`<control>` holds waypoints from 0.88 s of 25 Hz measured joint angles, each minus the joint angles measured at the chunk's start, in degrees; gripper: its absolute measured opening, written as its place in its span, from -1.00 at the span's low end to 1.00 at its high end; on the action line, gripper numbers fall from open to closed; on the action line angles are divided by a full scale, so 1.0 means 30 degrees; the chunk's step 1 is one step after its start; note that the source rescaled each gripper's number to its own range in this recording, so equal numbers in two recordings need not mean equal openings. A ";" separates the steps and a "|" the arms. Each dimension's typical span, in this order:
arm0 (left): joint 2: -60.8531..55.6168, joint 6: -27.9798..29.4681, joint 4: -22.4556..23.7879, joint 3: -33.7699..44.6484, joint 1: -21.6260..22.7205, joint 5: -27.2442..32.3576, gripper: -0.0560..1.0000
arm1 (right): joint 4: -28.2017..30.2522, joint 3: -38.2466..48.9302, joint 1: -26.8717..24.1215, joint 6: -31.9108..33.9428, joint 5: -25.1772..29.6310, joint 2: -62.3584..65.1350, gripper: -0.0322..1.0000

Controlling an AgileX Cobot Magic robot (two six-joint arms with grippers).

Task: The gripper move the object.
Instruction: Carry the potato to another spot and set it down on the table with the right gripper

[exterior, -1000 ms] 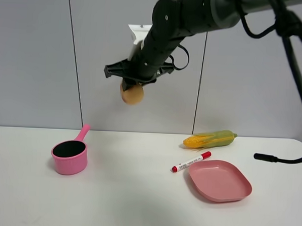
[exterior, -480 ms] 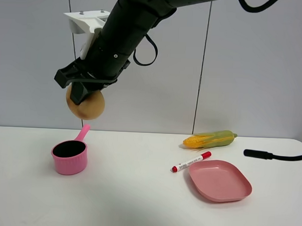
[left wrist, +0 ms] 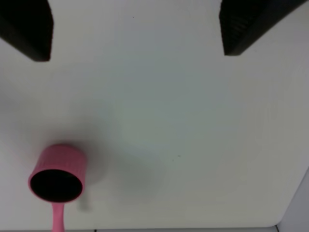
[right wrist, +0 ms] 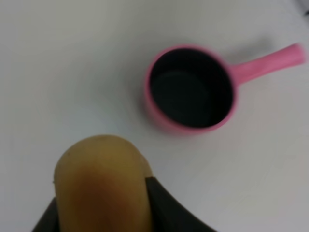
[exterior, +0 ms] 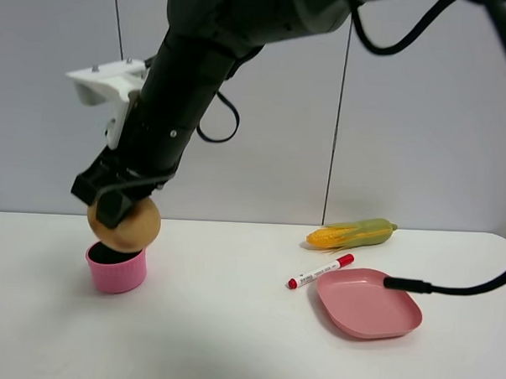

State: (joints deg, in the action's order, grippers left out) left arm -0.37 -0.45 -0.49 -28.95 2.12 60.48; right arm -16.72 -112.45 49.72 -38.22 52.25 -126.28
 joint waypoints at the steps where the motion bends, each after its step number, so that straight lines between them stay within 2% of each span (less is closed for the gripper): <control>1: 0.0000 0.0000 0.0000 0.0000 0.0000 0.0000 1.00 | -0.0128 0.0000 0.0075 -0.0350 0.0193 -0.0316 -0.94; 6: 0.0000 0.0000 0.0000 0.0000 0.0000 0.0000 1.00 | -0.0843 0.0000 0.0301 -0.1519 0.0503 -0.1861 -0.94; 10: 0.0000 0.0000 0.0000 0.0000 0.0000 0.0000 1.00 | -0.1247 0.0000 0.0530 -0.3508 0.0539 -0.2832 -0.94; 22: 0.0000 0.0000 0.0000 0.0000 0.0000 0.0000 1.00 | -0.1287 -0.0017 0.0586 -0.7131 0.0382 -0.4126 -0.94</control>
State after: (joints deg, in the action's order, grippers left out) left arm -0.37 -0.45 -0.49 -28.95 2.12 60.48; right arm -20.58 -112.50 51.48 -59.62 53.40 -138.65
